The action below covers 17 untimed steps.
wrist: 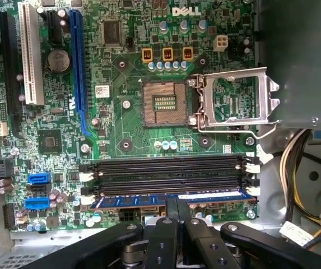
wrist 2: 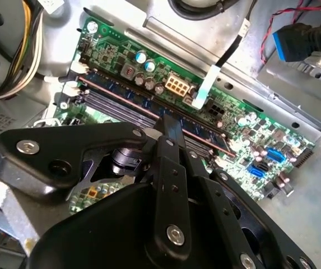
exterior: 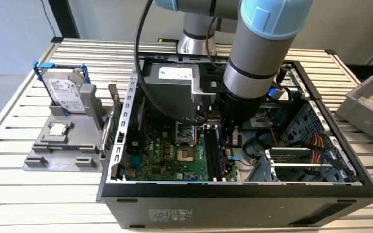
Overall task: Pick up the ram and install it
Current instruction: 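Press down the ram until it locks into place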
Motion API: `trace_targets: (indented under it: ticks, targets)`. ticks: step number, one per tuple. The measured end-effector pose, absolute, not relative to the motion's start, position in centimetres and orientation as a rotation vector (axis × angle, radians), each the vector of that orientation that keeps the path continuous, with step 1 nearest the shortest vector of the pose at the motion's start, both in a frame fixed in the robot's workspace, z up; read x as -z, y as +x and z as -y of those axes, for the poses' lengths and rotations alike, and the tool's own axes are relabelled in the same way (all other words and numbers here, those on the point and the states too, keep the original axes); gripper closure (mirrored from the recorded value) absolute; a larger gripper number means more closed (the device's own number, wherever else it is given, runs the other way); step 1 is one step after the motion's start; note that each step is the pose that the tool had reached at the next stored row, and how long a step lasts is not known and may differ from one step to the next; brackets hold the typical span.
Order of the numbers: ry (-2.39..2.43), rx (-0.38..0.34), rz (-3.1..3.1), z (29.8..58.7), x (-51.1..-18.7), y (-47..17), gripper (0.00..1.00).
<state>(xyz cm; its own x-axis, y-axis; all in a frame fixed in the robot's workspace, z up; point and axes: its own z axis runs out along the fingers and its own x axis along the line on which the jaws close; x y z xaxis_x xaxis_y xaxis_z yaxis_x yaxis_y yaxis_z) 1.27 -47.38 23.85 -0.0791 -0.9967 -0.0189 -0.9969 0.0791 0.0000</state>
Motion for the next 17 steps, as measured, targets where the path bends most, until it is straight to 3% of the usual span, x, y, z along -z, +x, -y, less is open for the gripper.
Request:
trace_targets:
  ticks: [17]
  targets:
    - [-2.123, -0.018, -2.298, 47.4, -21.9, 1.2, 1.00]
